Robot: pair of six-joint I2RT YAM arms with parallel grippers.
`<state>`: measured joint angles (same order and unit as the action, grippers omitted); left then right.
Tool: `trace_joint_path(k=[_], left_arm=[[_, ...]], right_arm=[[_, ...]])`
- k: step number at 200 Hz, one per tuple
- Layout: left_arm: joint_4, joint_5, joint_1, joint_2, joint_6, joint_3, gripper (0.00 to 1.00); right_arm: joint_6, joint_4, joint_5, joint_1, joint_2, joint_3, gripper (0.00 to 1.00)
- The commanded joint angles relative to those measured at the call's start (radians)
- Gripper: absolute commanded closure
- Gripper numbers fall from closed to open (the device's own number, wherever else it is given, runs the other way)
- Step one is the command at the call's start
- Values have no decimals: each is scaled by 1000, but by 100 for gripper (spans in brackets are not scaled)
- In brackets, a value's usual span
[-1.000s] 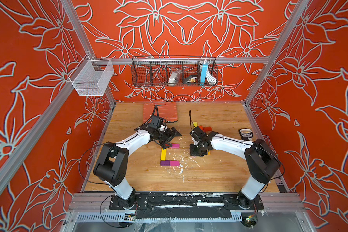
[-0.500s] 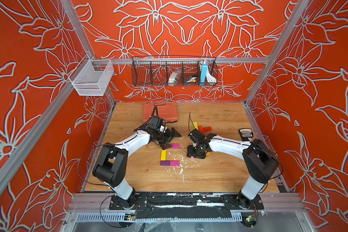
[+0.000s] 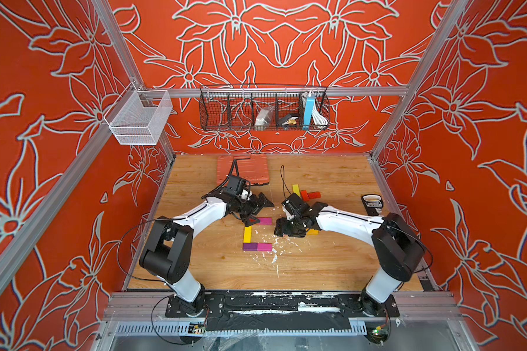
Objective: Assemble the letter c with building blocks
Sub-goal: Assemble the building block at the center of the board.
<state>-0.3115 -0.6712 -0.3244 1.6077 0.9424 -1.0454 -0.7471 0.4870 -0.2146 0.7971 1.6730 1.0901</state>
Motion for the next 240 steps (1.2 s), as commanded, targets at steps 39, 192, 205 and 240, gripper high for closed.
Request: trace_joint_path(k=[39, 192, 205, 240], left_arm=[[-47, -10, 78, -45, -20, -40, 2], [-46, -22, 119, -38, -25, -33, 2], [-43, -22, 120, -40, -26, -28, 2], [-35, -25, 119, -43, -24, -18, 2]], right_arm=[[332, 246, 212, 5, 40, 177, 13], [388, 302, 195, 33, 270, 314, 11], [388, 300, 195, 35, 279, 317, 11], [384, 308, 201, 35, 309, 332, 14]])
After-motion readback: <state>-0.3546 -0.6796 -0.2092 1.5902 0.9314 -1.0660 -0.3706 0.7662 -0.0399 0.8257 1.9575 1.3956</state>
